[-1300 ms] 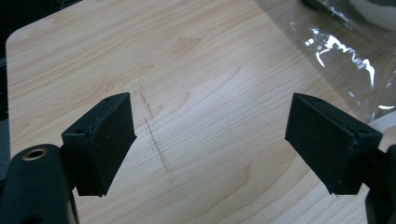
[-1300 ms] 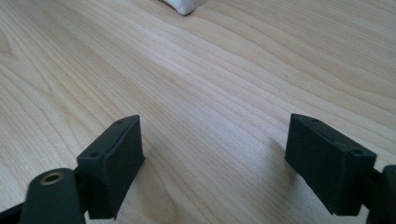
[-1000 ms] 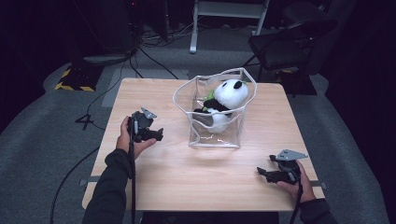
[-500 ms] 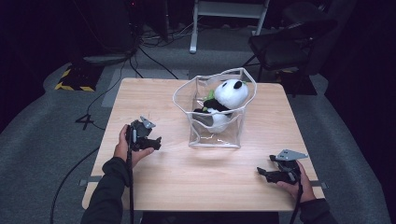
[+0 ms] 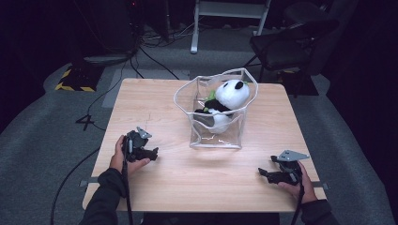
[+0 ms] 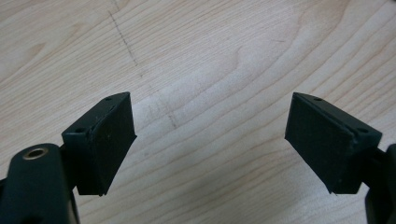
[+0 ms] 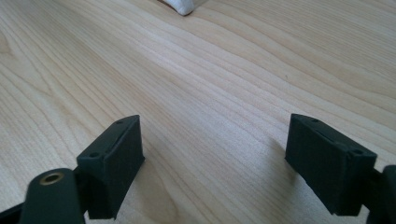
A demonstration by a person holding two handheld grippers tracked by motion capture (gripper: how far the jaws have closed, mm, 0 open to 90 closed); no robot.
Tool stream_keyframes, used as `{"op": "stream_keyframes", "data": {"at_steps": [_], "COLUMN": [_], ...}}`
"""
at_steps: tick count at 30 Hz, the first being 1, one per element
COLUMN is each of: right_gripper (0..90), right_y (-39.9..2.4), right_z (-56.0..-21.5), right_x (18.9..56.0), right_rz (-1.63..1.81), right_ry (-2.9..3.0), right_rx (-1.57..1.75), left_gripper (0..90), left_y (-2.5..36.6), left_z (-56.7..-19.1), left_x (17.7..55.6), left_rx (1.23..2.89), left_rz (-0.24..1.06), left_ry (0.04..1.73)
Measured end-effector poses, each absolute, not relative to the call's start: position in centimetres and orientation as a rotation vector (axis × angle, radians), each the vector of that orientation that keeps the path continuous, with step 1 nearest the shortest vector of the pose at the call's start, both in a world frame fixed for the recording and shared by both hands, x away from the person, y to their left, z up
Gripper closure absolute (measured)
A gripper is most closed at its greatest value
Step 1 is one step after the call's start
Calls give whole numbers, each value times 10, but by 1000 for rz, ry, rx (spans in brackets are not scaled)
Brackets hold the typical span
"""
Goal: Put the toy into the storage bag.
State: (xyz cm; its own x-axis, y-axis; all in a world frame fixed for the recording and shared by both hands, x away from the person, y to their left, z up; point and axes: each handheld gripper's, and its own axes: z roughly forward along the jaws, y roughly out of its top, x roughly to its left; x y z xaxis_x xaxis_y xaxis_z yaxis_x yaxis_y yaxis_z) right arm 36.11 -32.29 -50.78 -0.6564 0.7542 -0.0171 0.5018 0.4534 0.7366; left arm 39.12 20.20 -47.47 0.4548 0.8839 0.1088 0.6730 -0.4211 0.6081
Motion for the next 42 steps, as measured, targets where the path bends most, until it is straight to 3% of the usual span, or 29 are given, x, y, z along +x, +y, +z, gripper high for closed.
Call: {"op": "stream_keyframes", "data": {"at_steps": [20, 32, 42], "right_gripper": [190, 190, 190], "right_y": [-323, -323, -323], "right_z": [-508, -508, -508], "right_x": [361, 361, 361], "right_rz": [1027, 1029, 1031], "right_ry": [2366, 2364, 2363], "right_rx": [1069, 1068, 1066], "left_gripper": [161, 154, 154], "left_y": [218, 241, 255], "left_z": [-496, -512, -512], "left_x": [357, 330, 305], "left_rx": [2239, 2017, 2005], "left_rz": [616, 514, 519], "left_ry": [1306, 1380, 1391]}}
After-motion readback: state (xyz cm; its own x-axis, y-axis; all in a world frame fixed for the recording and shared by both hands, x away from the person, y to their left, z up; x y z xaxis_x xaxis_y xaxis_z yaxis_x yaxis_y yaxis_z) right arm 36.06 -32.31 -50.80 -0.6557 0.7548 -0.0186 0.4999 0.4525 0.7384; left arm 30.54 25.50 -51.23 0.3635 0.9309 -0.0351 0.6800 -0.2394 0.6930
